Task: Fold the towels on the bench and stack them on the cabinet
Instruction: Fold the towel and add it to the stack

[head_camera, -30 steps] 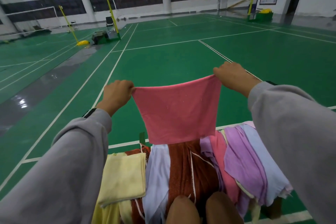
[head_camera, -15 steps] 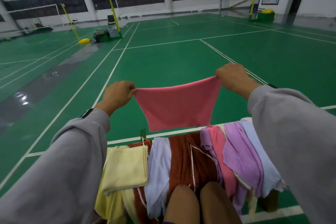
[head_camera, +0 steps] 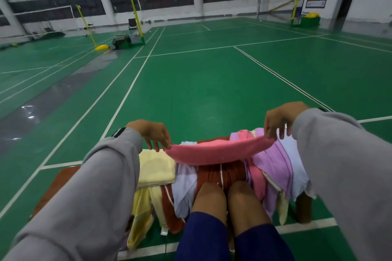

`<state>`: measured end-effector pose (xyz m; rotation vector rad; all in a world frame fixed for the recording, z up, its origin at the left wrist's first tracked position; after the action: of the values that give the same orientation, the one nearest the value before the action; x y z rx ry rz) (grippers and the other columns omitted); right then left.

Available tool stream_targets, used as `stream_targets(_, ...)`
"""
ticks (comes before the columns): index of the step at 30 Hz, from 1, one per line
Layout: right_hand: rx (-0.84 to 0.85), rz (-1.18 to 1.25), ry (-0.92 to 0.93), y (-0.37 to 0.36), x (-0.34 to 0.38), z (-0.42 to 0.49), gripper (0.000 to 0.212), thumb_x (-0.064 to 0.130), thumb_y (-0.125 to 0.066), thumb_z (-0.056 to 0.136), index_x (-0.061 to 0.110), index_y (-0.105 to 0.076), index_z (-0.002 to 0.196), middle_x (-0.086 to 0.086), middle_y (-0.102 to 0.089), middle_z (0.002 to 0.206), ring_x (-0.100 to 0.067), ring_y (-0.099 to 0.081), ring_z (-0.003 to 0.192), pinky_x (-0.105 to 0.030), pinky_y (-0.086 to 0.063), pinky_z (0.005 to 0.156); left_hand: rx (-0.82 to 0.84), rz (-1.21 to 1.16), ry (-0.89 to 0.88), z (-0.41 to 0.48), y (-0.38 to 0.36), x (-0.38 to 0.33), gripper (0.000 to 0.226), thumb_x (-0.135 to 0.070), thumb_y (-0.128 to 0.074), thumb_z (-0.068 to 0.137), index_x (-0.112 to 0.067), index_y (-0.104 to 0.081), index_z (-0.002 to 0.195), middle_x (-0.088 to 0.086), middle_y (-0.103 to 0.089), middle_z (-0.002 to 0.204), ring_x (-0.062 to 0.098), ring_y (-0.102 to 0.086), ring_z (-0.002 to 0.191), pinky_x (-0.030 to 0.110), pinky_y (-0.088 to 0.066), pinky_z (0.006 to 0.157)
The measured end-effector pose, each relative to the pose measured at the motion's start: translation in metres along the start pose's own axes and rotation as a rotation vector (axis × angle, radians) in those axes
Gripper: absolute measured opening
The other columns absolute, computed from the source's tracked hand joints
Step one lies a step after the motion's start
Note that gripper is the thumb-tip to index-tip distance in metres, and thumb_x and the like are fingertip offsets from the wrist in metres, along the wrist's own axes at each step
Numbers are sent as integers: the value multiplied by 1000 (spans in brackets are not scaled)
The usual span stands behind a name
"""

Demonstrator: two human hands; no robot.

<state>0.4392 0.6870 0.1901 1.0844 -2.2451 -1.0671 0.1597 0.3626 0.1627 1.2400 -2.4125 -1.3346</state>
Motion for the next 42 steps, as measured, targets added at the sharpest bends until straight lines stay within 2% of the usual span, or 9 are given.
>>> stream_targets(4,172,-86,-47,-30,5,-1,23,27,-74,92,20,-79,114,12,-79,98,-6,-72,88,-27,-58,72,186,-4,65,-3,-36,-2,12,-15,-67,97,-17,-76,105,-4,-78,103,21,-75,92,37,-59,85)
stream_targets(6,203,-94,-81,-38,3,6,24,30,-76,91,22,-79,114,11,-79,102,-9,-73,94,-29,-59,77,212,-13,69,0,-48,-2,14,-14,-65,98,-16,-76,106,-1,-77,104,21,-75,91,38,-58,86)
stream_targets(9,114,-106,-83,-41,-2,26,21,31,-78,89,22,-81,107,8,-80,94,-13,-76,89,-38,-60,89,116,-29,50,13,-51,2,14,-14,-63,98,-20,-75,98,-1,-76,98,21,-74,87,30,-57,72)
stream_targets(12,-56,-71,-11,-34,-4,45,9,27,-77,89,23,-80,96,7,-79,81,-15,-77,80,-45,-62,87,-25,-8,13,27,-40,7,11,-18,-65,97,-23,-74,92,-2,-74,91,18,-72,79,27,-54,64)
stream_targets(19,-139,-110,49,-5,4,77,7,21,-74,90,24,-78,85,8,-75,69,-11,-73,65,-35,-62,72,-203,30,-11,61,-8,19,12,-18,-68,94,-12,-77,88,-1,-74,75,15,-70,63,23,-49,50)
stream_targets(25,-249,-113,76,10,6,114,17,17,-71,87,24,-73,71,8,-72,61,-13,-72,61,-39,-64,71,-265,44,-17,94,6,27,12,-17,-71,93,-15,-77,83,-1,-77,76,18,-73,64,41,-63,73)
stream_targets(35,-230,-192,108,11,20,184,22,9,-62,78,22,-67,62,5,-67,60,-14,-65,55,-39,-63,71,-285,103,29,159,8,52,19,-24,-71,95,-27,-70,76,-4,-73,73,8,-67,51,30,-58,61)
stream_targets(39,-228,-218,98,5,22,216,14,13,-61,77,17,-73,75,1,-71,72,-21,-71,68,-39,-63,73,-262,83,68,182,0,62,13,-25,-70,94,-22,-73,81,1,-73,75,20,-72,62,39,-64,68)
stream_targets(42,-250,-251,99,-5,26,231,9,17,-60,82,19,-69,81,-1,-66,83,-27,-68,77,-35,-57,72,-252,93,52,198,-11,67,10,-25,-70,92,-18,-76,88,-1,-72,80,22,-69,75,35,-57,74)
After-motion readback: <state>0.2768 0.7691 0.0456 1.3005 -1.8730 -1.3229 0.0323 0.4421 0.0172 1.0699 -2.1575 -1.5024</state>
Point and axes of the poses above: each hand's wrist, its own z-axis towards the middle knuckle, its own y-axis out of the back of the hand, x = y × z, the point moved 2 cm from there along z, towards the middle knuckle
